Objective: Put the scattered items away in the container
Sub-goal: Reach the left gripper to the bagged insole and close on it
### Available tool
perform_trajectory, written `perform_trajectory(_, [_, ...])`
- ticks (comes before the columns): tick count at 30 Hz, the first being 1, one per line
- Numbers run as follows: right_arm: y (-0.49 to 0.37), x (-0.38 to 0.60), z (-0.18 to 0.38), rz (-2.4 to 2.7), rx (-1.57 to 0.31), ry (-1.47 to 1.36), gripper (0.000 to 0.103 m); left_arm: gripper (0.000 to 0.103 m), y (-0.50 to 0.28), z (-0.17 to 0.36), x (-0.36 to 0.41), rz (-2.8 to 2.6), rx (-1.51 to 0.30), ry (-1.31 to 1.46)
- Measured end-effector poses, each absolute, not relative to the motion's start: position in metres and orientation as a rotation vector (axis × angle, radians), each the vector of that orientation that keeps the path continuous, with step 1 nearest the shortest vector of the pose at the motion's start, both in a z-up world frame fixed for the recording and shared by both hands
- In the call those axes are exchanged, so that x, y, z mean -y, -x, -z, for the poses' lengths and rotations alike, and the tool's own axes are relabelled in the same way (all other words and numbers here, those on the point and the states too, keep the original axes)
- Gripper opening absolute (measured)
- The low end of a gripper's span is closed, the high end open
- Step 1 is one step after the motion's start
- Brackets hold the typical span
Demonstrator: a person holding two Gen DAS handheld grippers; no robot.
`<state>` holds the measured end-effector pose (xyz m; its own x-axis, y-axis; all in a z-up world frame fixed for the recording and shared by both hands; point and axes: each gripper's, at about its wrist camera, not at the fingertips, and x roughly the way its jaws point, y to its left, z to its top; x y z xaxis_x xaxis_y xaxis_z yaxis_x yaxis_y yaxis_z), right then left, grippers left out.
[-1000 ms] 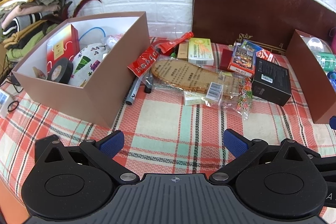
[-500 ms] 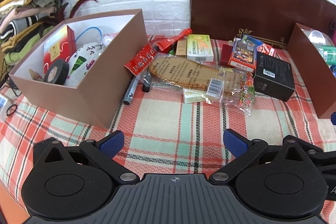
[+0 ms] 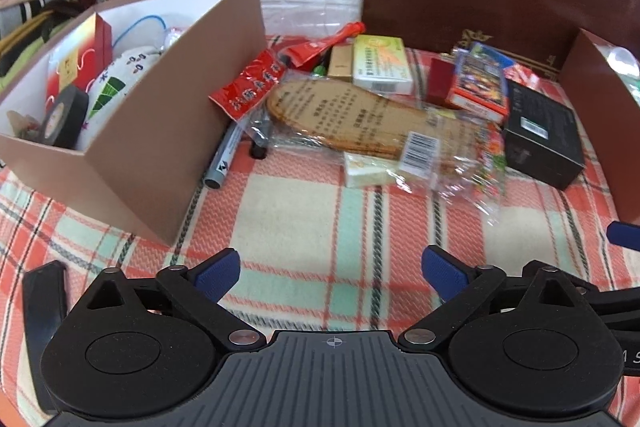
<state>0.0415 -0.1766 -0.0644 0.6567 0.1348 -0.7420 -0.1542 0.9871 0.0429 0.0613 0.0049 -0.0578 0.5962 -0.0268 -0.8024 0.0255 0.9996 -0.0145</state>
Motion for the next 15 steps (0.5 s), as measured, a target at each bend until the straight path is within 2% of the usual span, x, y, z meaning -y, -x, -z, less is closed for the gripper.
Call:
perform_trajectory(8, [-0.081, 0.175, 0.085, -0.224, -0.809, 0.016, 0.099, 0.084, -0.114, 0.07, -0.013, 0.028, -0.947, 0.032])
perform_trajectory(14, [-0.103, 0.174, 0.096, -0.286, -0.814, -0.028, 0.089, 0.064, -0.146, 0.078, -0.011, 0.069, -0.955, 0.051])
perform_trajectory(15, [-0.107, 0.173, 0.098, -0.296, -0.815, -0.036, 0.086, 0.058, -0.151, 0.08, -0.012, 0.083, -0.962, 0.06])
